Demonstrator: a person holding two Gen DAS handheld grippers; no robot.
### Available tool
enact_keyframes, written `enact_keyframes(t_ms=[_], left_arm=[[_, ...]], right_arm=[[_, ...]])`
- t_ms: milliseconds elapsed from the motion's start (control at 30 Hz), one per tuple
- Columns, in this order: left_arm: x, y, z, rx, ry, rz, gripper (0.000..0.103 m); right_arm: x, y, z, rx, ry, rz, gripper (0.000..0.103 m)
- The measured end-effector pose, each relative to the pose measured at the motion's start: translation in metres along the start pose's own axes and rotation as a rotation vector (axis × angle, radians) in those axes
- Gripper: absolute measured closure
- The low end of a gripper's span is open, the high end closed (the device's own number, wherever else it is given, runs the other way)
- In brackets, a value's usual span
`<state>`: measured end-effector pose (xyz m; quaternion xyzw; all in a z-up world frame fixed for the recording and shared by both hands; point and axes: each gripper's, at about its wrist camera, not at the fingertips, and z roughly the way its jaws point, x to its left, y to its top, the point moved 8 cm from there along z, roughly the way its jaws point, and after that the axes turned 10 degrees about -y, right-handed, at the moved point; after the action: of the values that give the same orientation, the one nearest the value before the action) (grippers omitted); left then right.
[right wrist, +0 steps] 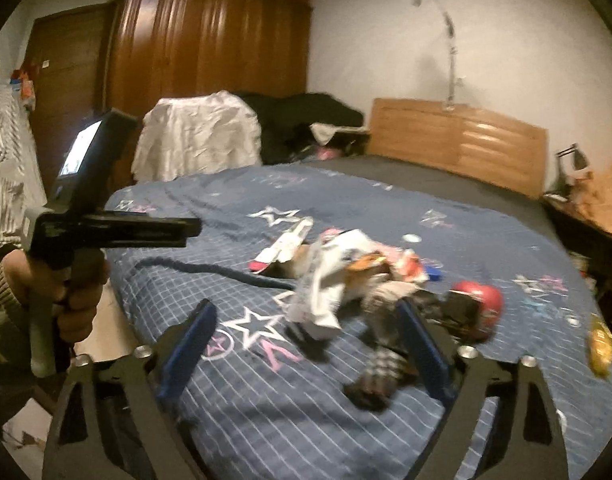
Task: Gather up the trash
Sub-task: 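Grasp the white-red medicine box with the left tool while the right tool grasps the white wipe packet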
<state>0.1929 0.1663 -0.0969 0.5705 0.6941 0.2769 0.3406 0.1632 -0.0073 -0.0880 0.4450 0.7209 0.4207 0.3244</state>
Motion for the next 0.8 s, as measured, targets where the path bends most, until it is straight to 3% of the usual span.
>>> enact_keyframes(t_ms=[67,300,400,433,533,633,800], left_arm=[[0.005,0.003,0.011,0.024,-0.01,-0.017,0.027],[0.007,0.017,0.049,0.086,-0.06,-0.026,0.037],[-0.001,0.027,0.064,0.105,-0.1,-0.037,0.037],[-0.005,0.029,0.07,0.111,-0.113,-0.04,0.037],[-0.021,0.037,0.092,0.13,-0.166,-0.054,0.033],[-0.033,0.036,0.12,0.168,-0.209,-0.072,0.023],[-0.033,0.033,0.168,0.268,-0.26,-0.192,0.023]], right_arm=[[0.005,0.003,0.022,0.036,0.02,-0.009,0.028],[0.008,0.003,0.098,0.175,0.0,0.016,0.039],[0.009,-0.008,0.121,0.254,0.005,0.024,0.062],[0.008,-0.012,0.127,0.272,0.012,0.035,0.074],[0.003,-0.014,0.116,0.242,0.046,0.082,0.085],[0.003,-0.009,0.092,0.211,0.088,0.097,0.086],[0.006,-0.004,0.047,0.177,0.152,0.091,0.086]])
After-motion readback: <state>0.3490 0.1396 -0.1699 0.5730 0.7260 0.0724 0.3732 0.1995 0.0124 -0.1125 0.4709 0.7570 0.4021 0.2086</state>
